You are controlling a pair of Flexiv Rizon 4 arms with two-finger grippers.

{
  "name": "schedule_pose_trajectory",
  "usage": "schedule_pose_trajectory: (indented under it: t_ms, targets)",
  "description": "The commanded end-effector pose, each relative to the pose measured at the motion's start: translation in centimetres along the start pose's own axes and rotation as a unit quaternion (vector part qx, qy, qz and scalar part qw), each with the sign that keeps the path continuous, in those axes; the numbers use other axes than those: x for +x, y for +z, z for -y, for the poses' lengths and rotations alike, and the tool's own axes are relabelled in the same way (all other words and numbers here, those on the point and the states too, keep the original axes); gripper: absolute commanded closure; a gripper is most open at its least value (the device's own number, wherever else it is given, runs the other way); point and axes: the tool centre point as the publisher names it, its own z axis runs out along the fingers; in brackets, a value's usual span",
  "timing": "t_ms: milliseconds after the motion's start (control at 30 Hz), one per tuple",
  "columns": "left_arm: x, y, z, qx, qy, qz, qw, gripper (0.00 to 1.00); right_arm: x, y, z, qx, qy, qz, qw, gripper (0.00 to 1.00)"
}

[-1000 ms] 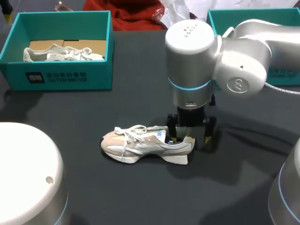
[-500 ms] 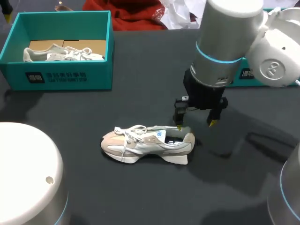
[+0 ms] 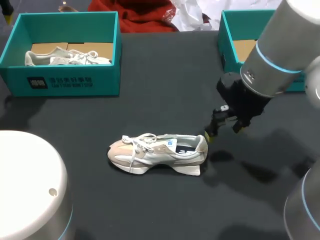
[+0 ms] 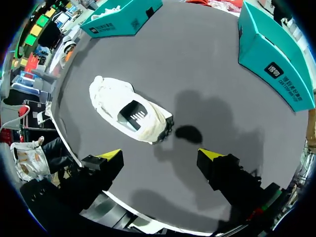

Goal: Take the shoe out of the shoebox, open the shoe tongue, remove and reinsert the insole, then place the shoe into the shoebox

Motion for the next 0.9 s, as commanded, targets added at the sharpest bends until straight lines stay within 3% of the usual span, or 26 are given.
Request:
schedule_pose_trajectory:
  t_ms: [33, 100, 133, 467, 567, 700, 767, 900]
  targets:
    - [0.0, 0.0, 0.1, -0.001, 0.000, -0.001, 1.000, 0.00, -1.7, -0.8, 2.3, -0.137, -0.188, -0.237, 0.943, 0.00]
    - [0.0, 0.0, 0.1, -0.001, 0.000, -0.001, 1.000, 0.00, -2.2, -0.1, 2.5, -0.138, -0.225, -0.280, 0.923, 0.00]
    - [0.0, 0.0, 0.1, -0.001, 0.000, -0.001, 1.000, 0.00, -2.3, 0.4, 2.4, -0.122, -0.198, -0.276, 0.933, 0.00]
    - [0.0, 0.0, 0.1, -0.001, 0.000, -0.001, 1.000, 0.00, -2.3, 0.4, 2.4, -0.122, -0.198, -0.276, 0.933, 0.00]
    - [0.0, 0.0, 0.1, -0.001, 0.000, -0.001, 1.000, 0.00, -3.4, 0.6, 3.3, -0.205, -0.263, -0.320, 0.887, 0.00]
    - [0.0, 0.0, 0.1, -0.001, 0.000, -0.001, 1.000, 0.00, -4.1, 1.6, 3.8, -0.249, -0.285, -0.322, 0.868, 0.00]
    - [0.0, 0.0, 0.1, -0.001, 0.000, -0.001, 1.000, 0.00, -4.2, 2.1, 3.8, -0.243, -0.280, -0.302, 0.878, 0.00]
    - [0.0, 0.0, 0.1, -0.001, 0.000, -0.001, 1.000, 0.00, -4.2, 2.3, 3.7, -0.240, -0.277, -0.303, 0.880, 0.00]
